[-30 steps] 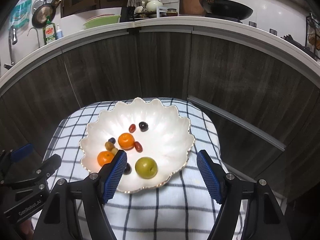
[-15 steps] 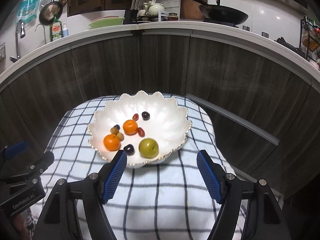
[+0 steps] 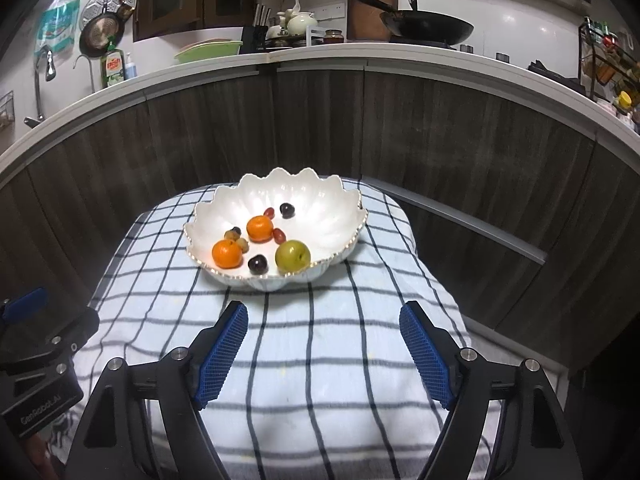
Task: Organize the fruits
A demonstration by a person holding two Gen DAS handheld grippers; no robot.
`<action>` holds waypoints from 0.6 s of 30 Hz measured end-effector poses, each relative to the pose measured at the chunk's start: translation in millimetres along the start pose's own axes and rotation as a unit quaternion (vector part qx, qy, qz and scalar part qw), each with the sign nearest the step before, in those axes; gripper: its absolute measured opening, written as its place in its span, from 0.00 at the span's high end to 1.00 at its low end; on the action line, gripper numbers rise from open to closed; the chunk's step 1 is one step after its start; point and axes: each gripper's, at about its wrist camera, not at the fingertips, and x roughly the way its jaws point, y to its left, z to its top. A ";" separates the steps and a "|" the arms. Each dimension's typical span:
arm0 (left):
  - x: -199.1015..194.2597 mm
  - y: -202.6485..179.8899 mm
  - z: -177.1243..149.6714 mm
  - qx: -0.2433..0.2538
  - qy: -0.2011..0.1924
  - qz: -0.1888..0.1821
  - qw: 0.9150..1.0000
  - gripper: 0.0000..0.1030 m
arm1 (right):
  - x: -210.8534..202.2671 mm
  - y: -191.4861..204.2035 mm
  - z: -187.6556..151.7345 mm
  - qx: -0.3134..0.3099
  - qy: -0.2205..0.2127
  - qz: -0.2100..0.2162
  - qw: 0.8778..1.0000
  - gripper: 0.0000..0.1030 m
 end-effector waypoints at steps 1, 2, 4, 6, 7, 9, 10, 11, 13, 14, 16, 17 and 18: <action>-3.8 1.1 -3.2 -0.002 -0.001 0.001 1.000 0.19 | -2.5 -0.7 -2.9 0.001 0.001 0.001 1.000 0.23; -7.8 2.3 -6.1 -0.006 -0.003 0.003 1.000 0.17 | -4.0 -0.7 -4.5 0.002 0.001 0.002 1.000 0.23; -15.6 4.2 -9.3 -0.010 -0.011 0.010 1.000 0.13 | -8.9 -2.1 -10.0 0.007 0.003 0.004 1.000 0.23; -24.3 5.5 -10.8 -0.012 -0.024 0.017 0.999 0.08 | -12.9 -3.0 -14.1 0.010 0.004 0.008 1.000 0.19; -26.8 6.1 -11.0 -0.014 -0.028 0.019 0.999 0.08 | -14.1 -3.1 -15.2 0.011 0.004 0.009 1.000 0.18; -31.9 7.9 -11.7 -0.017 -0.033 0.022 0.999 0.06 | -17.1 -2.5 -17.0 0.013 0.001 0.011 1.000 0.18; -32.7 8.9 -11.9 -0.019 -0.033 0.023 0.999 0.05 | -19.4 -2.0 -18.2 0.012 -0.001 0.012 1.000 0.18; -33.6 10.4 -13.2 -0.023 -0.032 0.023 0.999 0.04 | -22.2 -0.5 -19.8 0.008 -0.004 0.013 1.000 0.18; -33.6 13.3 -16.0 -0.029 -0.027 0.024 0.999 0.03 | -26.6 0.8 -21.9 0.004 -0.008 0.013 1.000 0.18; -33.2 15.0 -17.8 -0.032 -0.024 0.024 0.999 0.02 | -28.0 0.9 -22.3 0.004 -0.010 0.013 1.000 0.18; -32.8 18.1 -21.2 -0.037 -0.020 0.027 0.999 0.02 | -31.8 -0.5 -23.8 0.007 -0.011 0.010 1.000 0.18; -32.9 18.6 -22.3 -0.037 -0.021 0.029 0.999 0.02 | -32.7 -0.8 -24.0 0.008 -0.012 0.010 1.000 0.18; -33.4 18.9 -23.1 -0.037 -0.022 0.030 0.999 0.02 | -34.1 -1.2 -24.9 0.008 -0.012 0.008 1.000 0.16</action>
